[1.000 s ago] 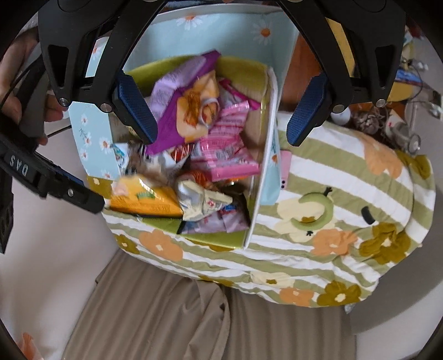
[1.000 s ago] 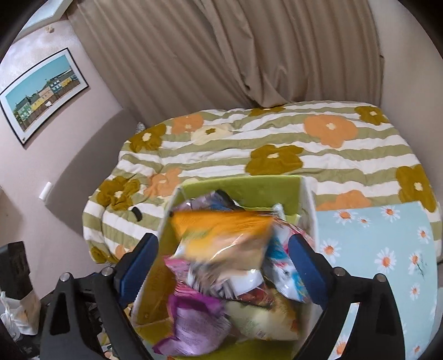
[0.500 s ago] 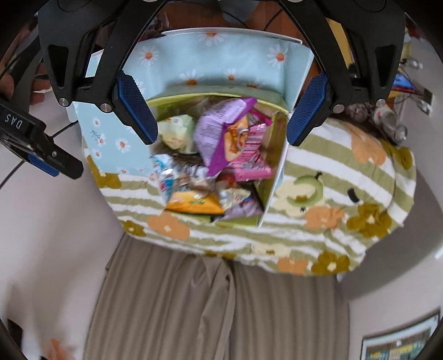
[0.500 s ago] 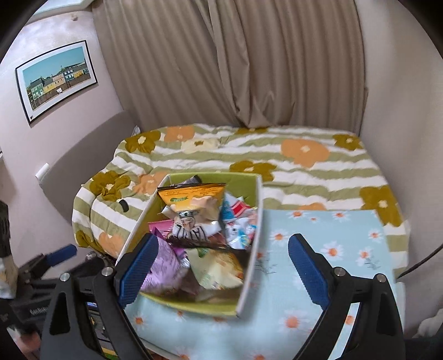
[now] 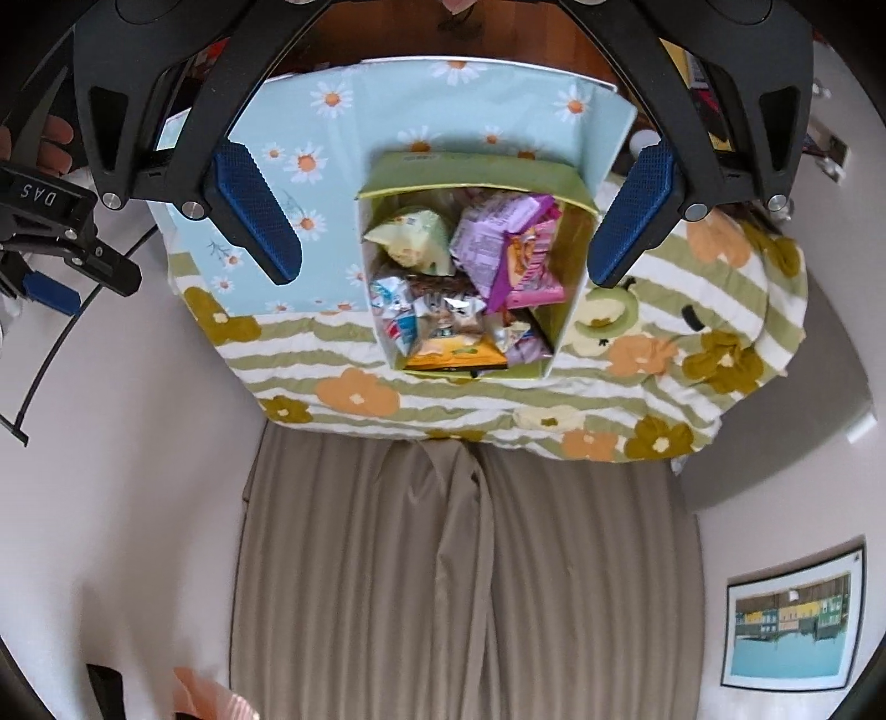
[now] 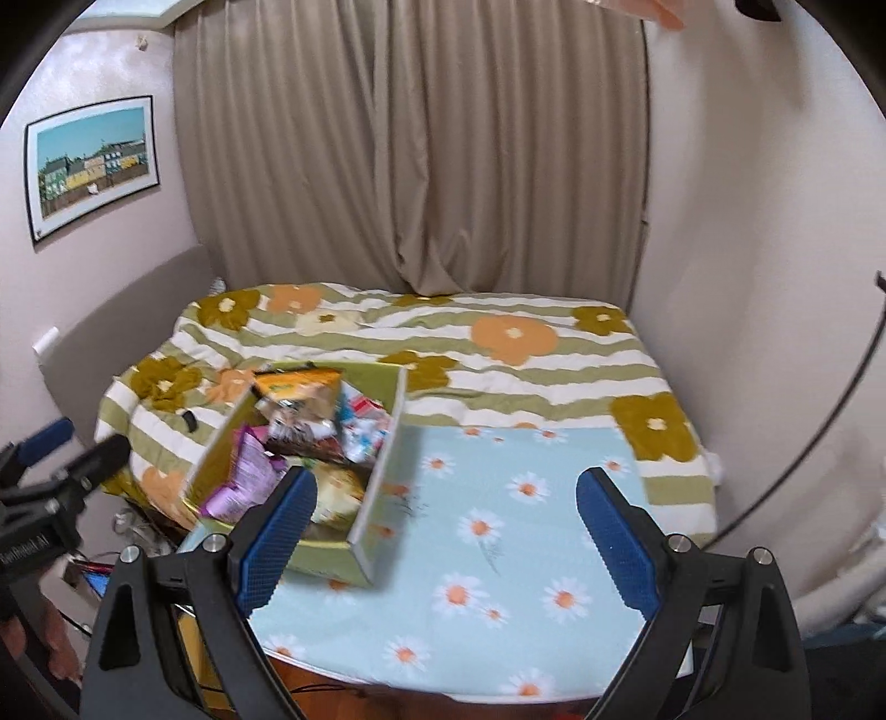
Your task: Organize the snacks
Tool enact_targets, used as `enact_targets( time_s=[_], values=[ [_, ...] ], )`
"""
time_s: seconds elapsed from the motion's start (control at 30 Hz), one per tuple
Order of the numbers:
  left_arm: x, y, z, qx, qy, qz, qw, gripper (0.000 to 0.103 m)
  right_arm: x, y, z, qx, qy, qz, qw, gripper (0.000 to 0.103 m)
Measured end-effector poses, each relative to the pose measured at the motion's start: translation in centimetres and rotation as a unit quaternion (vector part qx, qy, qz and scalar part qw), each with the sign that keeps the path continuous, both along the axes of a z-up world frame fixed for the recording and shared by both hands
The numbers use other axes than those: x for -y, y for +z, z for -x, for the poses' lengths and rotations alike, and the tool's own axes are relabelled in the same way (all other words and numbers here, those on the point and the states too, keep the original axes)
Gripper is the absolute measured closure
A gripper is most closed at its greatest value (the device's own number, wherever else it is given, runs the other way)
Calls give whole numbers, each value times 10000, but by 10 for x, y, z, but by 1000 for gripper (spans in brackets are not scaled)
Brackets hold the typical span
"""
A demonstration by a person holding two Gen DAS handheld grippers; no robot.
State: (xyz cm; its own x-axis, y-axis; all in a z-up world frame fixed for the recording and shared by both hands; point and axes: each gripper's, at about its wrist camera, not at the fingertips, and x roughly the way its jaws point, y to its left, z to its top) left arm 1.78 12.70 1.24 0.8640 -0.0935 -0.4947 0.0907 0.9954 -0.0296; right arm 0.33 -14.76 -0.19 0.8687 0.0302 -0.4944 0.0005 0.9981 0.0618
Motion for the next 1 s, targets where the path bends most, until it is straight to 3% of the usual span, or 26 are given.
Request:
enact_targets(
  time_s=[0.23, 1.0],
  values=[
    [21, -9, 16, -7, -88, -188, 9998, 0, 19, -5, 19, 69, -191, -154, 9997, 9],
    [27, -7, 26, 23, -114, -234, 9997, 0, 24, 0, 30, 194, -226, -195, 9994, 9]
  ],
)
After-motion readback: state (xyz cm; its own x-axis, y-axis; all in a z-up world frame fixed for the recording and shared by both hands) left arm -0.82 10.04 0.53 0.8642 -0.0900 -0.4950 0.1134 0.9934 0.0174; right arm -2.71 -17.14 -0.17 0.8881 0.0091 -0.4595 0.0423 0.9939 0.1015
